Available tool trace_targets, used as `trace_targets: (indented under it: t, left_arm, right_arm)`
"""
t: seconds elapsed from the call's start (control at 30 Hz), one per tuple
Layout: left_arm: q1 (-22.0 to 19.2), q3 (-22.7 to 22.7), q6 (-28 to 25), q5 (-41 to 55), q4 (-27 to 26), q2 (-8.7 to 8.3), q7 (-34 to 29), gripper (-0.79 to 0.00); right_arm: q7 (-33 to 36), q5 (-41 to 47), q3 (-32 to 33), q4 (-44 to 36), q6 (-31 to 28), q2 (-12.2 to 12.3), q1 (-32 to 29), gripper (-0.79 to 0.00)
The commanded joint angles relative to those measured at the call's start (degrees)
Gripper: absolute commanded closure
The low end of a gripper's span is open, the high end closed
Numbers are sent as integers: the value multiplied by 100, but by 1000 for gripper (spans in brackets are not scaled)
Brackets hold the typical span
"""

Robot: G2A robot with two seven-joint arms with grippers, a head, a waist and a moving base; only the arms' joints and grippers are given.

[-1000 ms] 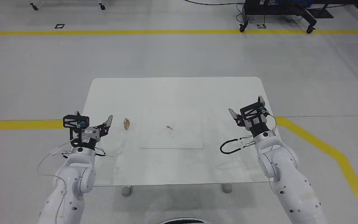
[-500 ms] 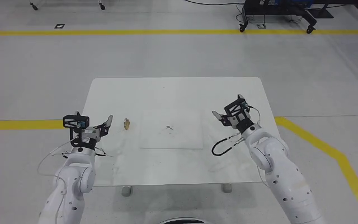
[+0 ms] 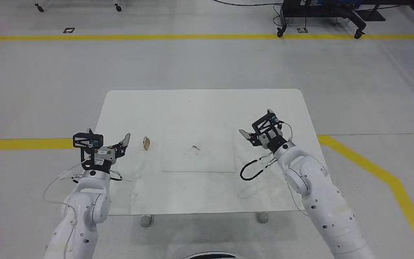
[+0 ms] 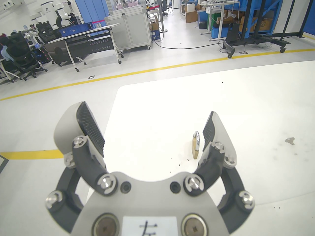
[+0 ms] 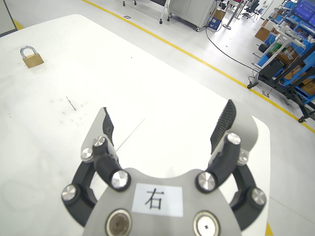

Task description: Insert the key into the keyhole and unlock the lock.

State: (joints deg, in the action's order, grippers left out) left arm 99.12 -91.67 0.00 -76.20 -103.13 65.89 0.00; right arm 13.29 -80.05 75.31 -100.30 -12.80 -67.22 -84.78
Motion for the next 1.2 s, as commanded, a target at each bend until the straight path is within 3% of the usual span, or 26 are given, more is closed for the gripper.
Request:
trace_targets:
  t: [0.0, 0.23, 0.4, 0.7, 0.9, 1.07, 1.17]
  left_arm:
    - [0, 0, 0, 0, 0, 0, 0, -785]
    - [0, 0, 0, 0, 0, 0, 0, -785]
    - [0, 0, 0, 0, 0, 0, 0, -785]
    - [0, 0, 0, 0, 0, 0, 0, -785]
    - [0, 0, 0, 0, 0, 0, 0, -785]
    - [0, 0, 0, 0, 0, 0, 0, -785]
    - [0, 0, 0, 0, 0, 0, 0, -785]
  right_arm:
    - [165, 35, -168, 72, -337, -9, 131, -785]
    - [588, 474, -1266, 1198, -1575, -187, 1277, -785]
    - [438, 907, -1970, 1930, -2553, -352, 1988, -785]
    - [569, 1345, -2791, 3267, -2999, -666, 2954, -785]
    - [580, 1296, -3366, 3944, -2924, -940, 3474, -591]
    - [488, 1217, -3694, 4493, -2760, -1151, 3808, -508]
    - [385, 1197, -3838, 4777, -2739, -1262, 3965, -388]
